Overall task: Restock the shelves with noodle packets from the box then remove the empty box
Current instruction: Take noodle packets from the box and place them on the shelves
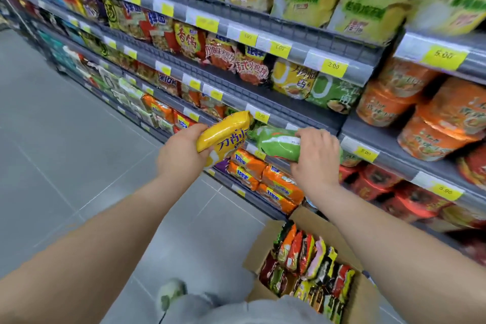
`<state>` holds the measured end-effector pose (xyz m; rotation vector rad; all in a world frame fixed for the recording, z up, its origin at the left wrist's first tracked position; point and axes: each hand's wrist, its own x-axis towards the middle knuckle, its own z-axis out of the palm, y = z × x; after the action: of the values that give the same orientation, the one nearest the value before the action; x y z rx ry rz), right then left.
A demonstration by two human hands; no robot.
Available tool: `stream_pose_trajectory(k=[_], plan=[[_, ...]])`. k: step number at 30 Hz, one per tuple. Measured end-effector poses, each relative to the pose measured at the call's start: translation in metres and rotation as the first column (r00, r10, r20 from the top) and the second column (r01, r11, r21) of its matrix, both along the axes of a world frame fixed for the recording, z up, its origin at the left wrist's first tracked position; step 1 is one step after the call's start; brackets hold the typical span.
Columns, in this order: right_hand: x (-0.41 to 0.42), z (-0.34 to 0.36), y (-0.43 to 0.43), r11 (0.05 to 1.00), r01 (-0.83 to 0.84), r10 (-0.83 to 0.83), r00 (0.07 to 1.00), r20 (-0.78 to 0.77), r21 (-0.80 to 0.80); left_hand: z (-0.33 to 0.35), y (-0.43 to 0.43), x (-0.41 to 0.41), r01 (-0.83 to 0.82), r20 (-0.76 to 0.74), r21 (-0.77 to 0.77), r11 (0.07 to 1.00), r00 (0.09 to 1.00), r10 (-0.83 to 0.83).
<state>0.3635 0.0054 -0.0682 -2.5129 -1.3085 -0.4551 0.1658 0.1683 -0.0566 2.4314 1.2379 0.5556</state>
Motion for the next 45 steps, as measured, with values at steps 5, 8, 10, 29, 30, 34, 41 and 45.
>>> stream_pose_trajectory(k=[5,8,10,29,30,34,41,45], plan=[[0.005,-0.018,0.035,0.983,0.15,-0.159,0.983,0.087,0.104,-0.01,0.074,0.041,0.282,-0.007,0.113,0.953,0.959,-0.283],[-0.001,-0.028,0.052,0.954,0.263,-0.282,0.95,0.133,0.14,-0.01,0.11,0.066,0.419,-0.032,0.147,0.896,0.907,-0.419],[-0.001,-0.032,0.06,0.925,0.335,-0.365,0.913,0.179,0.177,-0.01,0.127,0.085,0.504,-0.038,0.181,0.845,0.862,-0.506],[0.096,-0.093,0.111,0.815,0.548,-0.569,0.694,0.441,0.19,-0.071,0.189,0.229,0.674,-0.121,0.491,0.552,0.68,-0.723],[0.099,-0.094,0.111,0.813,0.555,-0.568,0.694,0.441,0.173,-0.071,0.189,0.232,0.685,-0.136,0.475,0.552,0.677,-0.723],[0.11,-0.083,0.113,0.776,0.602,-0.613,0.648,0.451,0.189,-0.055,0.192,0.247,0.743,-0.232,0.4,0.538,0.649,-0.724],[0.084,-0.088,0.128,0.574,0.737,-0.811,0.573,0.121,0.358,-0.067,0.19,0.246,0.493,-0.244,0.837,0.237,0.725,-0.644],[0.07,-0.115,0.138,0.63,0.684,-0.733,0.68,-0.008,0.368,-0.102,0.183,0.24,0.513,-0.234,0.808,0.288,0.73,-0.642]])
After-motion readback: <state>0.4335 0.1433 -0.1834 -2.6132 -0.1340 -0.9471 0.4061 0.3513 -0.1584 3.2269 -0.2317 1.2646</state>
